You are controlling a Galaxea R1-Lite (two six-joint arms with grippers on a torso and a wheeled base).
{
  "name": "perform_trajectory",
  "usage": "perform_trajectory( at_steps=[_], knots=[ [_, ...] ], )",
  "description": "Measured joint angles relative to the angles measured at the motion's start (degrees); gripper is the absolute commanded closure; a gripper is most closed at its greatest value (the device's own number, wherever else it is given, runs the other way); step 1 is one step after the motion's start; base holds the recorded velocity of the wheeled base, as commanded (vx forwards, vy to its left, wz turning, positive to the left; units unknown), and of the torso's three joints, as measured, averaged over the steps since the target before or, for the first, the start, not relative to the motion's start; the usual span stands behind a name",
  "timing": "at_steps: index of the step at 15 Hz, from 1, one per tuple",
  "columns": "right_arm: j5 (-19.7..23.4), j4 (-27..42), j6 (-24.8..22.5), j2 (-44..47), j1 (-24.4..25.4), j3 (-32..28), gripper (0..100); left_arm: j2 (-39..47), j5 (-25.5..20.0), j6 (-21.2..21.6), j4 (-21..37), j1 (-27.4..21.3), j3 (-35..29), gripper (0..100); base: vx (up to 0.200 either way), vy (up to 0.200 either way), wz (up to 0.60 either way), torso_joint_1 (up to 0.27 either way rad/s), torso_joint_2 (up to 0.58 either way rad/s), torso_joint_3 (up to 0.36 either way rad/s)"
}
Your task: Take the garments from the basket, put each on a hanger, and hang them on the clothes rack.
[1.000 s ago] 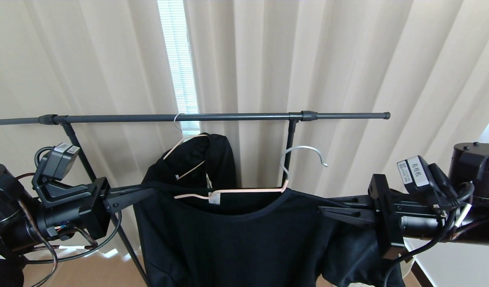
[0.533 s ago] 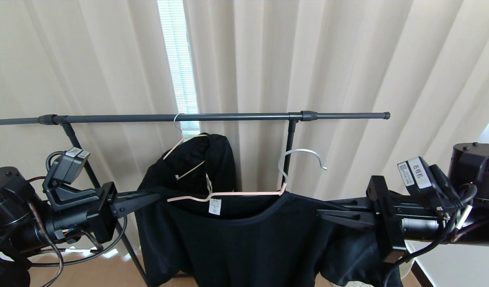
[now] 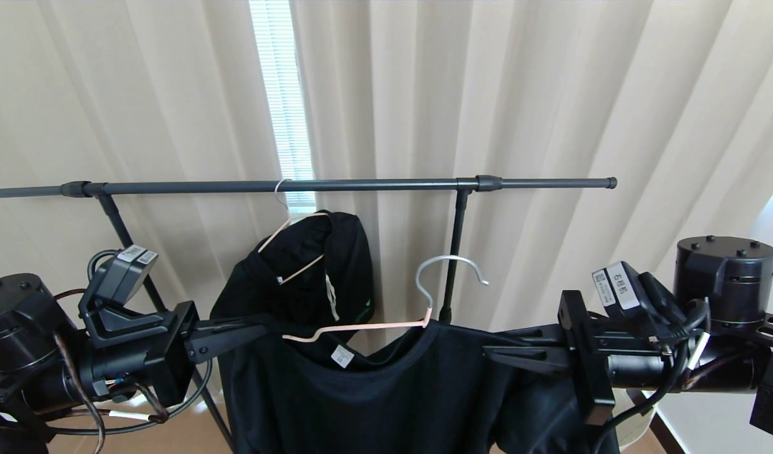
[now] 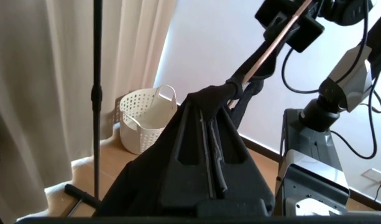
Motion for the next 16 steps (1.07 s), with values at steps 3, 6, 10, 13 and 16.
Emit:
perform_trajectory(
  at_steps=[3, 6, 10, 13, 16],
  knots=[
    [-0.09, -2.06, 0.33, 1.24, 0.20, 0.13, 100, -2.01, 0.00, -0.02, -0.02, -1.33, 0.88, 100, 0.000, 0.000, 0.00, 0.000, 0.00, 0.000],
    [-0.11, -2.41, 2.57, 2.07, 2.07, 0.40, 100, -3.41, 0.06, -0.13, 0.00, -1.84, 1.04, 100, 0.000, 0.000, 0.00, 0.000, 0.00, 0.000],
    [-0.28, -5.80, 3.12, 4.68, 3.78, 0.73, 100, -5.40, 0.02, -0.13, -0.02, -2.93, 1.77, 100, 0.000, 0.000, 0.00, 0.000, 0.00, 0.000],
    [-0.57, -8.59, 4.60, 7.06, 4.35, 1.01, 100, -8.50, 0.05, -0.13, -0.02, -5.02, 3.06, 100, 0.000, 0.000, 0.00, 0.000, 0.00, 0.000],
    [-3.12, -10.74, 5.86, 8.79, 5.32, 1.01, 100, -10.56, 0.20, -0.13, 0.00, -7.03, 3.69, 100, 0.000, 0.000, 0.00, 0.000, 0.00, 0.000]
  ],
)
